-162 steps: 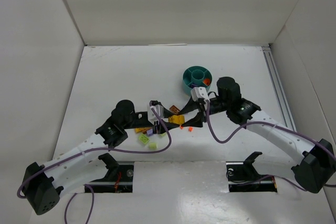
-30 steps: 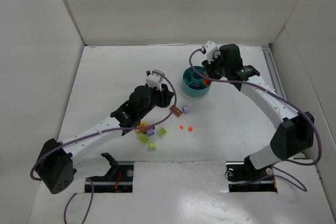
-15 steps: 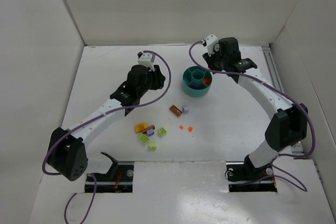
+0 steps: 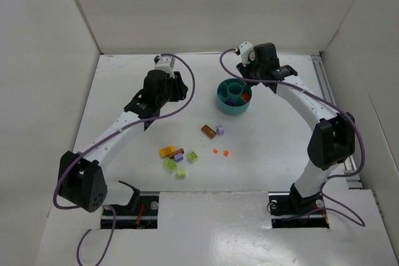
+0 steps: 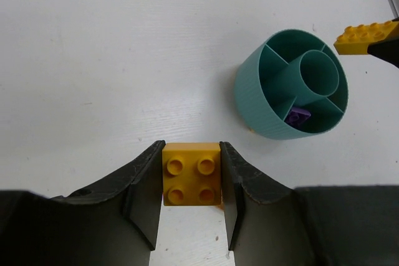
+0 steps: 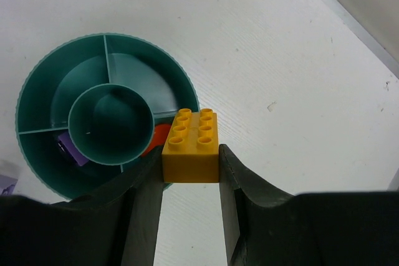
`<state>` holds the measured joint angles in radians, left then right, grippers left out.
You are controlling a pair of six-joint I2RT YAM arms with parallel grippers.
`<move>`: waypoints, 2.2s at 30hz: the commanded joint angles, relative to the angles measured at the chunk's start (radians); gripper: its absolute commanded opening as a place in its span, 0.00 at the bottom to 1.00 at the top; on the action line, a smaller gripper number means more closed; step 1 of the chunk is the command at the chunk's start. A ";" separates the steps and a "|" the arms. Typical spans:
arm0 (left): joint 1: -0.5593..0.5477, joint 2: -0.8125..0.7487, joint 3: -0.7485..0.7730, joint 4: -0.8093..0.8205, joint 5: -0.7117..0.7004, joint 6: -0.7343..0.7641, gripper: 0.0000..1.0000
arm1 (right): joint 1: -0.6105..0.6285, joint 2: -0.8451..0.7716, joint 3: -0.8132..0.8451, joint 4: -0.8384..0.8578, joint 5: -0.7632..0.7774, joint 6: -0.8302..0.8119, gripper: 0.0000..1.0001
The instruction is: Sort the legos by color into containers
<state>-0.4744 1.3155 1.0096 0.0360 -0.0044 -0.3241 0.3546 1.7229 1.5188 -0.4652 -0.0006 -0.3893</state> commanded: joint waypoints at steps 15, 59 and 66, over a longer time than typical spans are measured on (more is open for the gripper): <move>0.043 0.079 0.130 0.008 0.052 0.008 0.00 | -0.006 0.027 0.107 0.007 0.046 -0.036 0.00; 0.053 0.088 0.109 -0.021 0.052 0.026 0.00 | 0.032 0.196 0.258 -0.078 -0.072 -0.025 0.00; 0.053 0.088 0.099 -0.021 0.052 0.036 0.00 | 0.032 0.182 0.236 -0.090 -0.072 -0.005 0.00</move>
<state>-0.4282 1.4128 1.0950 0.0013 0.0452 -0.3103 0.3809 1.9507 1.7523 -0.5446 -0.0570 -0.4248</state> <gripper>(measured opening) 0.332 0.424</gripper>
